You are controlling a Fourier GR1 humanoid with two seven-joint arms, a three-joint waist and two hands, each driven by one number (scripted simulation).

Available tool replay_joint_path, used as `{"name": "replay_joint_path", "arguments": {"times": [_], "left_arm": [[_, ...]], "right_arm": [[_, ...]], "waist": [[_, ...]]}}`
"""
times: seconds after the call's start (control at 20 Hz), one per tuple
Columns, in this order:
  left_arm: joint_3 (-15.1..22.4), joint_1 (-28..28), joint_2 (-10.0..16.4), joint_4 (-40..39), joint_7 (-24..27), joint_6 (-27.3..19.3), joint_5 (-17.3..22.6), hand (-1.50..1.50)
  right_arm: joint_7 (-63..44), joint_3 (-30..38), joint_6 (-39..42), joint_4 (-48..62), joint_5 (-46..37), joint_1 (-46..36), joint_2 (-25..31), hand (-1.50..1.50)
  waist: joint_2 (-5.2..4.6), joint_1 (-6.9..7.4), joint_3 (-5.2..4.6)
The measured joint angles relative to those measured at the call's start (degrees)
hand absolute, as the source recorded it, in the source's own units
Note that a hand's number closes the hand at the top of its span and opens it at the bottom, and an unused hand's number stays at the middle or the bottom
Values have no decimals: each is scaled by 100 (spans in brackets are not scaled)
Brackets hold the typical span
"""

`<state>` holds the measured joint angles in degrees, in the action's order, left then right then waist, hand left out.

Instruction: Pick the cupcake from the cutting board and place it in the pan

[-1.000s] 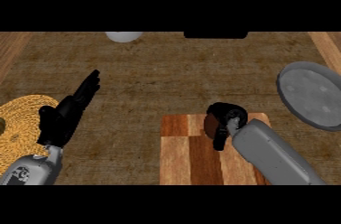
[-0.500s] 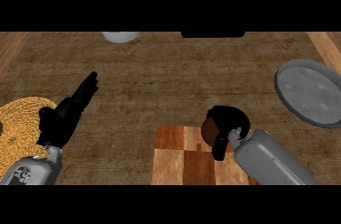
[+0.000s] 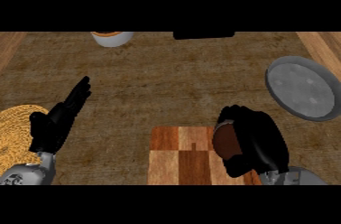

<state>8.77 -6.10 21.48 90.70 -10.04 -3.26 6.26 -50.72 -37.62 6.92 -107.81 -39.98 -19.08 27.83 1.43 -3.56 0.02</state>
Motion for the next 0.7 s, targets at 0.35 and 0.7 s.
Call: {"name": "replay_joint_path", "arguments": {"times": [0.35,0.7], "left_arm": [[72,-6,-77,160,-85,14,-95,0],[111,-80,-238,140,-61,96,-227,0]], "right_arm": [[-115,301,-872,-1860,-1136,997,669,150],[381,1250,-1931,-2092,-1157,2109,763,150]], "waist": [[-68,121,2],[-124,256,5]]}}
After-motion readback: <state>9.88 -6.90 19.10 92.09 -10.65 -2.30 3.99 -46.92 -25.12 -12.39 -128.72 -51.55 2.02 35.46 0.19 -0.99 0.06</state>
